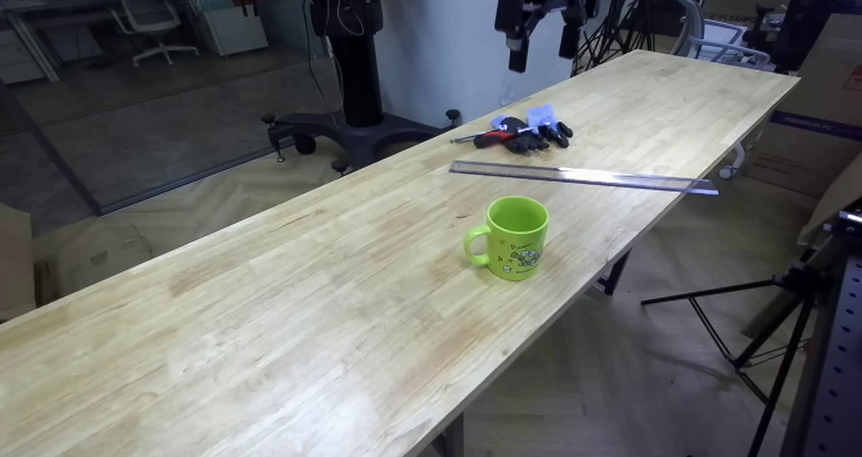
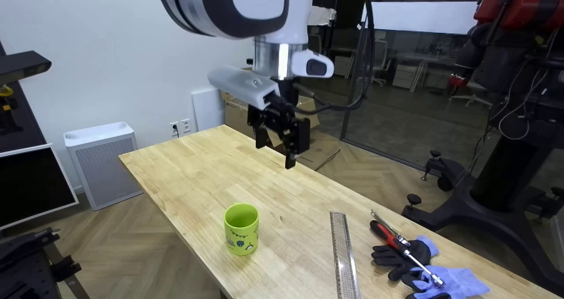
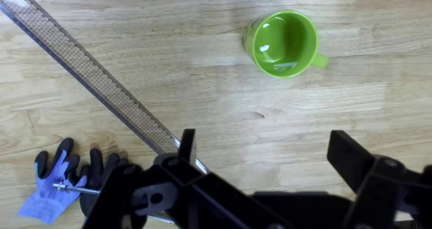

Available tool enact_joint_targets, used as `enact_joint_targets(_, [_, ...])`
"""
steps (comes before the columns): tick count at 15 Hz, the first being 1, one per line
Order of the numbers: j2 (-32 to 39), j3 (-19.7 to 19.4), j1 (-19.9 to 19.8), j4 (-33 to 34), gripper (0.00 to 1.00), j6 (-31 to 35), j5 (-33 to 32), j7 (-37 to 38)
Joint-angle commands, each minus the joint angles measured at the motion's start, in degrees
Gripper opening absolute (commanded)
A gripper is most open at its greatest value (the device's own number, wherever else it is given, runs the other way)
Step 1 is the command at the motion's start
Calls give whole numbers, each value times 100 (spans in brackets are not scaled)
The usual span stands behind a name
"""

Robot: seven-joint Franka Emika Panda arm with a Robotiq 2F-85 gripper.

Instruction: Move the mug backward

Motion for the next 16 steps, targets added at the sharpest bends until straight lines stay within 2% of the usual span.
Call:
enact_joint_targets(1, [447,38,76,-186,100,469,-117,448])
enact_joint_targets(4, [743,77,182,-342,100,687,-148,729])
enact_joint_targets(5, [664,73,99,-296,100,559,-100,375])
enact_joint_targets(10, [831,91,155,-325,100,674,-100,512])
enact_joint_targets(12, [949,22,289,-367,100,947,-425,831])
enact_joint_targets(16, [1293,16,358,-481,100,1396,-607,874])
